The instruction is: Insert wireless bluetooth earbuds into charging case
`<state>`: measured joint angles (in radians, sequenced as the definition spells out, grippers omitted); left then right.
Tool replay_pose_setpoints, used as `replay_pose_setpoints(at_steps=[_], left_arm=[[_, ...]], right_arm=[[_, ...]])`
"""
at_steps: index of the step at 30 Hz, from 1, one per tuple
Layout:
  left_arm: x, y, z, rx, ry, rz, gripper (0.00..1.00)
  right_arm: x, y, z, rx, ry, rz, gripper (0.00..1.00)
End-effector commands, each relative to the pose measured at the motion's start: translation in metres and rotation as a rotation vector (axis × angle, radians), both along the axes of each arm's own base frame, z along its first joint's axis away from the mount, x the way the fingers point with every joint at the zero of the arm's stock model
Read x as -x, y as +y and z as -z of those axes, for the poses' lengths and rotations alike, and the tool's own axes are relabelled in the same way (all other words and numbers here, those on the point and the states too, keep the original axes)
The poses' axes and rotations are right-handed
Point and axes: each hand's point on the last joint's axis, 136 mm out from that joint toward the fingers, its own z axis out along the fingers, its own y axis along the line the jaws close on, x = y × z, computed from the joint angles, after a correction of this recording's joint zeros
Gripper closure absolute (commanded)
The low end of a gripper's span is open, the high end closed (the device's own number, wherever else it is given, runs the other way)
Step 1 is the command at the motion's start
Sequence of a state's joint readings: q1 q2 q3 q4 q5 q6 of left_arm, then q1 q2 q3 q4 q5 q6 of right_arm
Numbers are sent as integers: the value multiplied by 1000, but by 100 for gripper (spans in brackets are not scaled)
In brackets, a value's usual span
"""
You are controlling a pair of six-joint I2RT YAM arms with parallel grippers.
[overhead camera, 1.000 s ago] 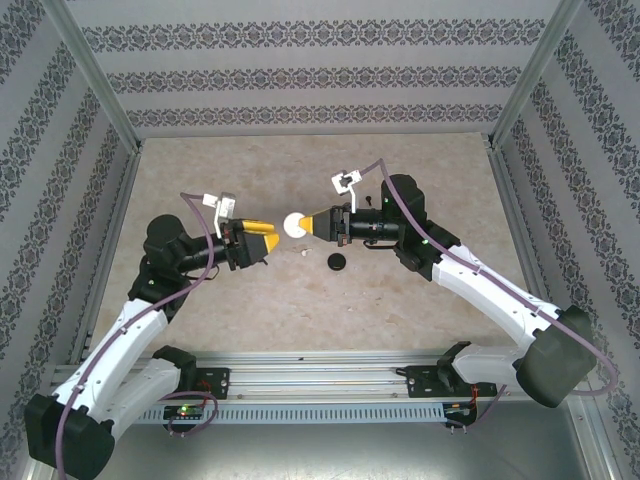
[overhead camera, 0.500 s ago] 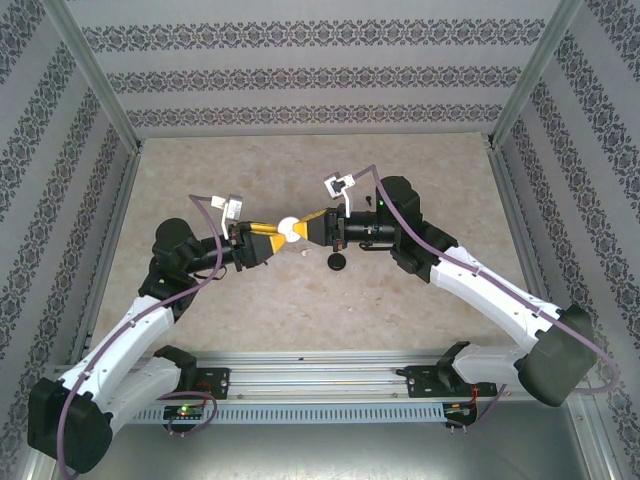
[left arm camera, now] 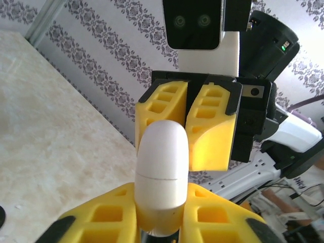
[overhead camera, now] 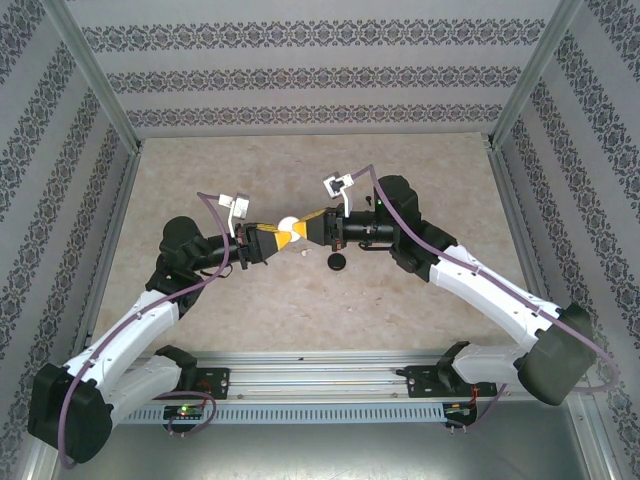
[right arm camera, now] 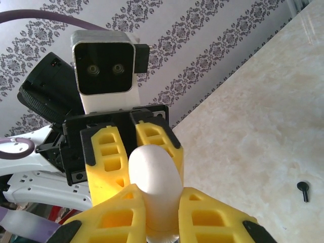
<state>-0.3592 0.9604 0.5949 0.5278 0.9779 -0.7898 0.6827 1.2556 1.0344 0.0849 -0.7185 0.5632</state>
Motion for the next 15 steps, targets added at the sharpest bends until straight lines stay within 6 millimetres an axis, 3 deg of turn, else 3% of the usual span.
replay_pose_setpoints(at_steps=[1, 5, 10, 15], left_arm=[[9, -4, -8, 1, -65, 45, 84], [23, -2, -14, 9, -220, 66, 100], [29, 0, 2, -84, -268, 71, 100], [37, 4, 4, -88, -373, 49, 100]], right_arm=[[2, 6, -17, -24, -60, -23, 91], [0, 5, -16, -6, -56, -17, 86], [3, 5, -6, 25, -20, -27, 76], [2, 5, 16, 90, 43, -16, 65]])
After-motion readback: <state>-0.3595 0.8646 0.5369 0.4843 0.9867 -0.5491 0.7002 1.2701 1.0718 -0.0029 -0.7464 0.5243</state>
